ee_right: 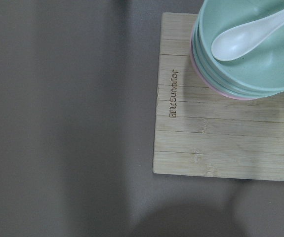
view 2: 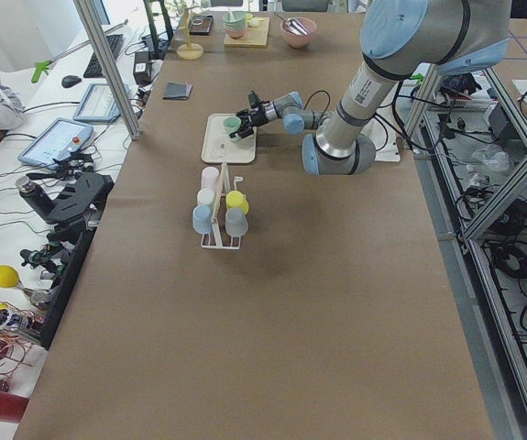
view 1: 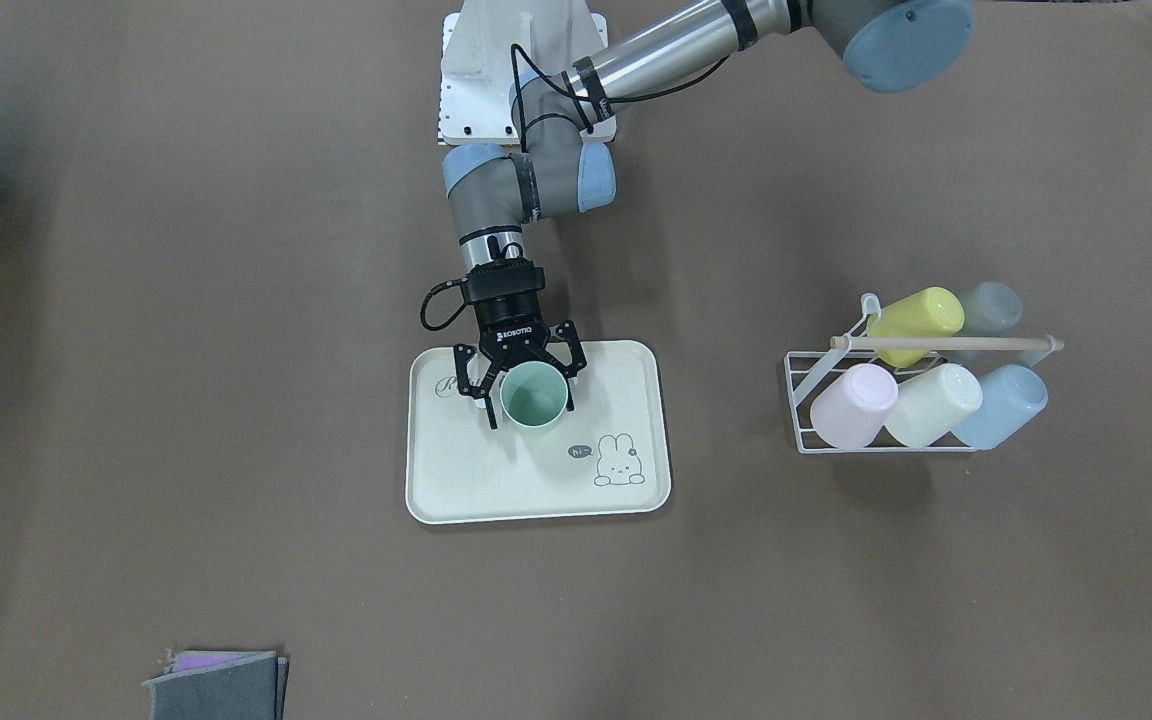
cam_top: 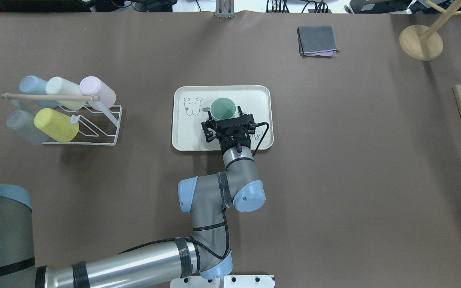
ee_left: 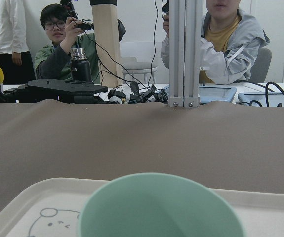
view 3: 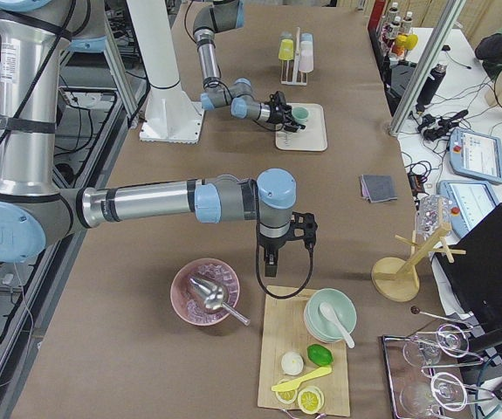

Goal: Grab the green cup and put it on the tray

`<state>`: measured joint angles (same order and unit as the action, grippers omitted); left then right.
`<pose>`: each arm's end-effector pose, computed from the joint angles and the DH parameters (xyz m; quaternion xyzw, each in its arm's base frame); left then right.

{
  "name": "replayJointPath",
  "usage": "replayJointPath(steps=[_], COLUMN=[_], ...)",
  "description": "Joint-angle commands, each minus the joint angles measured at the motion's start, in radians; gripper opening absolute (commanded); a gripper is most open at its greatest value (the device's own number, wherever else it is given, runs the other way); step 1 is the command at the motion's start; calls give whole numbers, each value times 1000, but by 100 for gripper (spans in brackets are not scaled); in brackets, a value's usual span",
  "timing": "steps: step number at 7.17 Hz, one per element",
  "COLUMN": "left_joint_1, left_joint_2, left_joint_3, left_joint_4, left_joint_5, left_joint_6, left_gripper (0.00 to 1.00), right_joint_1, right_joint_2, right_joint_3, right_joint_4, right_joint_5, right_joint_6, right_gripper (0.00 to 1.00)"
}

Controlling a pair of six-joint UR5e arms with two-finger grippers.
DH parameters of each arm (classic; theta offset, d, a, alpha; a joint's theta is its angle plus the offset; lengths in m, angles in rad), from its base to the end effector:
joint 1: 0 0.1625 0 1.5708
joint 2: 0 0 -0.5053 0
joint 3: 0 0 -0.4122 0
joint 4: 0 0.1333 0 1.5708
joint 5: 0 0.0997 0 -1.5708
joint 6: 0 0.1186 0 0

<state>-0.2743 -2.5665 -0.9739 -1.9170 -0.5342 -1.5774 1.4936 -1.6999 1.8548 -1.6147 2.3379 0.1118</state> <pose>0.8200 -0.4753 0.2541 0.4995 0.2517 -0.2918 0.7759 0.0161 -0.4533 0.6738 0.0160 -0.3768 -0.0047 0.9261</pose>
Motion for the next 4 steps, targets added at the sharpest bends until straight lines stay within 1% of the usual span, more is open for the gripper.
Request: replayJointPath(steps=[1, 2, 4], left_joint_1=[1, -2, -8], left_joint_2=[41, 61, 71], left_joint_3=[-75, -104, -163], left_joint_4=[0, 1, 0], left_joint_5=[0, 0, -13], left_joint_6=[2, 5, 40], left_gripper=[98, 98, 98], right_joint_1=[13, 14, 30], right_joint_2=[-1, -1, -9], right_joint_3=[6, -3, 12], right_joint_4=[-7, -4, -7], right_joint_5=[3, 3, 6], right_joint_6=[2, 2, 2], right_gripper=[100, 100, 100])
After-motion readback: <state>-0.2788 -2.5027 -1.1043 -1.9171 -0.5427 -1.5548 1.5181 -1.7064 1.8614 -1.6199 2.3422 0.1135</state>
